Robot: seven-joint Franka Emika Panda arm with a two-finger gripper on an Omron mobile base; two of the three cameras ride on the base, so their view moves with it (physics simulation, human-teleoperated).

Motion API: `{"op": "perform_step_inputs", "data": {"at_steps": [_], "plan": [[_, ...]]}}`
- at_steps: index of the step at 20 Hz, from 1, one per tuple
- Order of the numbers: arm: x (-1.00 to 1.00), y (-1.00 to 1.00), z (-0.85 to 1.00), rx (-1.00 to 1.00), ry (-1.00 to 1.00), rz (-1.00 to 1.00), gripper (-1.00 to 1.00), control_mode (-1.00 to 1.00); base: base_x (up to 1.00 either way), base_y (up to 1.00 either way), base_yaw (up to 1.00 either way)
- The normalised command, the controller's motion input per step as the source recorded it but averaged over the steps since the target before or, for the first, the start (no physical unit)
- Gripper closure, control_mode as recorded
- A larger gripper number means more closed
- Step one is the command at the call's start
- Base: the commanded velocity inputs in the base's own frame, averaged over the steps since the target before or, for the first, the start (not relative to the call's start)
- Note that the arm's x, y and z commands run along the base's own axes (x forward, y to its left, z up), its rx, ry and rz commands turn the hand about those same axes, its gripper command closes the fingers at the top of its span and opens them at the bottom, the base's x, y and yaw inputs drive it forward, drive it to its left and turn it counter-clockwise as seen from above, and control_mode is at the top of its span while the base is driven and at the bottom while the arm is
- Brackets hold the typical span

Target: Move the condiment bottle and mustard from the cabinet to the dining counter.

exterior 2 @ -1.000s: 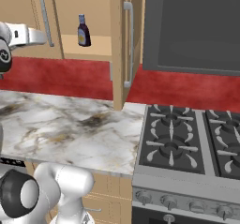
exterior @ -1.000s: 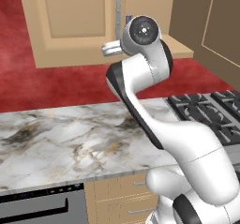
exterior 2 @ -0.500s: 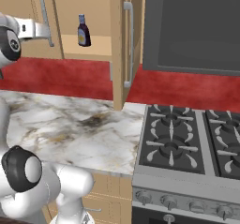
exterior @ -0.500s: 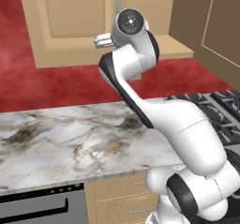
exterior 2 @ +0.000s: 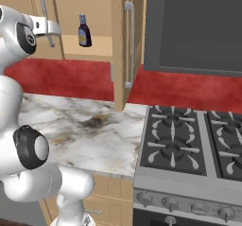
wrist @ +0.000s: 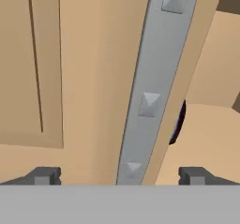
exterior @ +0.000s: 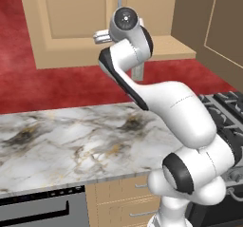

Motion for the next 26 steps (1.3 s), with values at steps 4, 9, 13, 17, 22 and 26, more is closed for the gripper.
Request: {"op": "perform_step_inputs", "data": {"at_steps": [4,9,13,17,22,26], "plan": [[0.49,0.08,-0.01,0.00,0.00,0.00,-1.00,-1.00,0.00,0.00,0.00],[0.43,0.10,-0.04,0.00,0.00,0.00,-1.00,-1.00,0.00,0.00,0.00],[0.50,0.11,-0.12,0.00,0.00,0.00,1.00,-1.00,0.00,0.00,0.00],[0.50,0.00,-0.12,0.00,0.00,0.00,1.00,-1.00,0.00,0.00,0.00],[0.42,0.00,-0.12,0.01,0.00,0.00,1.00,-1.00,0.00,0.00,0.00],[0.21,0.00,-0.15,0.00,0.00,0.03,1.00,-1.00,0.00,0.00,0.00]]}}
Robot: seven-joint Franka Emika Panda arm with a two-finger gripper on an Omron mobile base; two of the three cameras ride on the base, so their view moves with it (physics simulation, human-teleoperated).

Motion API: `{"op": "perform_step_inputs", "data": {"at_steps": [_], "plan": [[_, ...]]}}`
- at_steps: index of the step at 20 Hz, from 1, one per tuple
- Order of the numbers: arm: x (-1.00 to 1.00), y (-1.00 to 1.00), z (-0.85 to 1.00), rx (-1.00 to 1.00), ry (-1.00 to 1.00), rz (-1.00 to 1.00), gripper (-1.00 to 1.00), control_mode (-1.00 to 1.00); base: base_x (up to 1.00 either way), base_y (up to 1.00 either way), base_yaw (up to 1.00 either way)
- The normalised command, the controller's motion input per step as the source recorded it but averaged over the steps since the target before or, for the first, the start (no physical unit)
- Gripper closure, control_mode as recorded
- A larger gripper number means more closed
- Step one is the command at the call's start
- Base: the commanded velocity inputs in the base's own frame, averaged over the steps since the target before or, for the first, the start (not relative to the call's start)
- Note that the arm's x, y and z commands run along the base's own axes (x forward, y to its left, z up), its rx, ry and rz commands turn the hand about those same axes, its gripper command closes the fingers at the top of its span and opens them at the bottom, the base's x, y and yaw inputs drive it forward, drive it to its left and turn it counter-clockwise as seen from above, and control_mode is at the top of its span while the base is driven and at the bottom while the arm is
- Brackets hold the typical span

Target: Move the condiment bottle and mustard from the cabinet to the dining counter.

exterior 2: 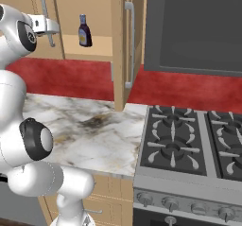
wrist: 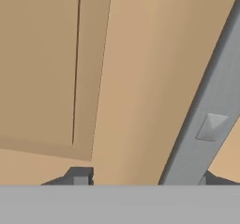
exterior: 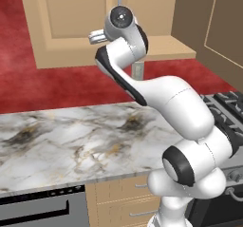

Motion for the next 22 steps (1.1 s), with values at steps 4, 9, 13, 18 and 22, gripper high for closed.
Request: {"op": "perform_step_inputs", "data": {"at_steps": [4,9,13,18,22], "plan": [[0.00,-0.12,-0.08,0.00,0.00,0.01,1.00,-1.00,0.00,0.00,0.00],[0.00,-0.30,-0.01,0.00,0.00,0.00,1.00,-1.00,0.00,0.00,0.00],[0.00,-0.26,-0.06,0.00,0.00,0.00,1.00,-1.00,0.00,0.00,0.00],[0.02,-0.16,-0.16,0.00,-0.01,0.00,1.00,-1.00,0.00,0.00,0.00],[0.03,-0.11,-0.11,0.00,0.00,0.00,1.00,-1.00,0.00,0.00,0.00]]}}
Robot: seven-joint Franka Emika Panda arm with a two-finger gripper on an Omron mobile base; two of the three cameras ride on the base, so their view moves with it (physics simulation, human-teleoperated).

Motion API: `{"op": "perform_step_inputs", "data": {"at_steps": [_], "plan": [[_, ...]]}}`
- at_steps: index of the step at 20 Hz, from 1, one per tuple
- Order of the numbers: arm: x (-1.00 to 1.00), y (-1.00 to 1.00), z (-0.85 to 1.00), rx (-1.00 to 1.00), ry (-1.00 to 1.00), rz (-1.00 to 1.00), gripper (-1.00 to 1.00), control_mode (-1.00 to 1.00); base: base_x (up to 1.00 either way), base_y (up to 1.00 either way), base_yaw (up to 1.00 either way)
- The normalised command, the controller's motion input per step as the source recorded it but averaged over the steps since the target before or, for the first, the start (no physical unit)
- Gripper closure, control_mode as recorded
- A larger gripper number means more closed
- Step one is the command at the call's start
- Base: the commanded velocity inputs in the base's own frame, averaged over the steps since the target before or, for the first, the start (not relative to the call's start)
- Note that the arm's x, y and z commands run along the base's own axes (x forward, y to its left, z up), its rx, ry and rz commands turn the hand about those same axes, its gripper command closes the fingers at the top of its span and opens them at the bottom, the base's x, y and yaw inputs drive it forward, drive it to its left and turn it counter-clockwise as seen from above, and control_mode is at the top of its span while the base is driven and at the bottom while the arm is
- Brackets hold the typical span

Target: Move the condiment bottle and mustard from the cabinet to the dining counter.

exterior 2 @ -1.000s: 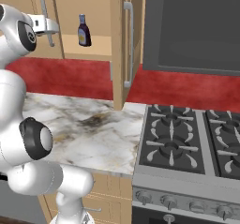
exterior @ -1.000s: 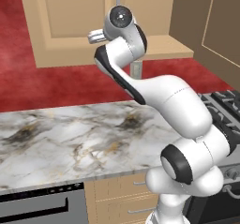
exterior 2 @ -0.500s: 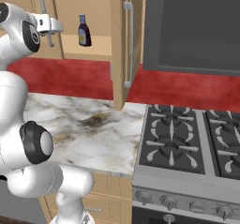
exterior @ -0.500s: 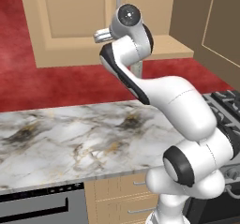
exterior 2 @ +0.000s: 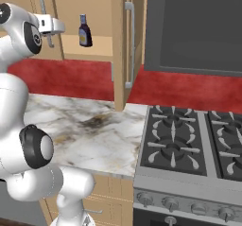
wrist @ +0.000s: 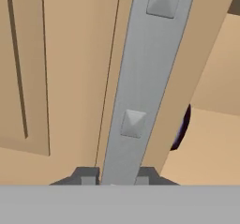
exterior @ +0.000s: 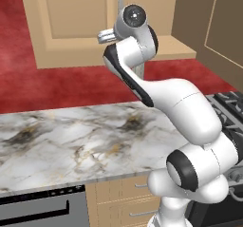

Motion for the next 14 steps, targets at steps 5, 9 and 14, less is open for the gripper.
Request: {"op": "perform_step_inputs", "data": {"at_steps": [5,9,14], "plan": [[0.00,0.00,0.00,0.00,0.00,0.00,1.00,-1.00,0.00,0.00,0.00],[-0.04,0.00,0.00,0.00,0.00,0.00,1.00,-1.00,0.00,0.00,0.00],[-0.92,0.00,0.00,0.00,0.00,0.00,1.00,-1.00,0.00,0.00,0.00]]}}
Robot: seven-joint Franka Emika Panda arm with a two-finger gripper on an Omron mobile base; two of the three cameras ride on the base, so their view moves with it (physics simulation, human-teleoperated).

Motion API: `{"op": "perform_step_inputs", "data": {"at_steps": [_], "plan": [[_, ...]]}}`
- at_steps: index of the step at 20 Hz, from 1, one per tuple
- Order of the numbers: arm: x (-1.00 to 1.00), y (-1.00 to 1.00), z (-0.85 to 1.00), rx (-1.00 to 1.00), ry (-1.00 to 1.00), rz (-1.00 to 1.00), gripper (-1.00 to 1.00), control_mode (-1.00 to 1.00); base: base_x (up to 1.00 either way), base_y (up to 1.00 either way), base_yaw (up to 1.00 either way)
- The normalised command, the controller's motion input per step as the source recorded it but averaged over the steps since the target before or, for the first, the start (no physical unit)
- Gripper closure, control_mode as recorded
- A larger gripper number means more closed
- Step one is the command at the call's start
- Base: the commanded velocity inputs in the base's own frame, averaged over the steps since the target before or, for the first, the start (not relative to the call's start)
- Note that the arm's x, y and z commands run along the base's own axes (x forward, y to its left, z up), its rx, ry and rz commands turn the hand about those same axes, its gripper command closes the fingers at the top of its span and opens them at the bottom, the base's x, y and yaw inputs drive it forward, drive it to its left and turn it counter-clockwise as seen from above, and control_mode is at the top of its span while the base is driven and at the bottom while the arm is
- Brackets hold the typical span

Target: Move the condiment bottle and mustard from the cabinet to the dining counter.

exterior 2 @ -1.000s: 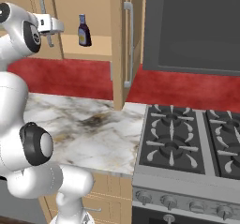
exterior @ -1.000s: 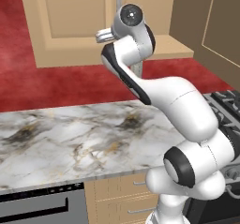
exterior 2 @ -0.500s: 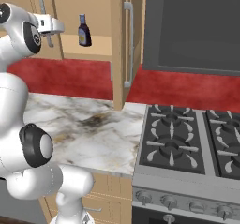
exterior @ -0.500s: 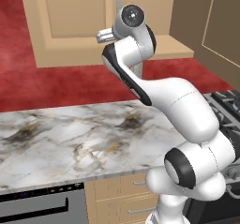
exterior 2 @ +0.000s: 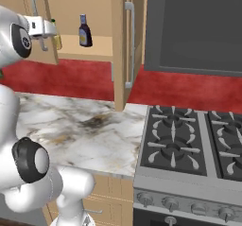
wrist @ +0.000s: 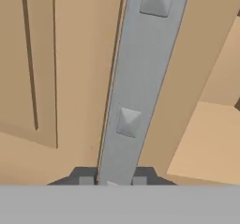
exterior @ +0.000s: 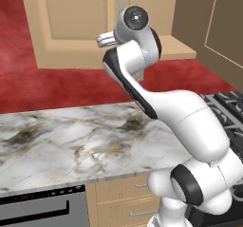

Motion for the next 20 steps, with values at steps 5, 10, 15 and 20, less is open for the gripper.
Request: {"op": "perform_step_inputs", "data": {"at_steps": [5,10,15,20], "plan": [[-1.00,0.00,0.00,0.00,-0.03,0.00,1.00,-1.00,0.00,0.00,0.00],[-1.00,0.00,0.00,0.00,-0.03,0.00,1.00,-1.00,0.00,0.00,0.00],[-1.00,0.00,0.00,0.00,0.00,0.00,1.00,-1.00,0.00,0.00,0.00],[-1.00,0.00,0.00,0.00,0.00,0.00,1.00,-1.00,0.00,0.00,0.00]]}}
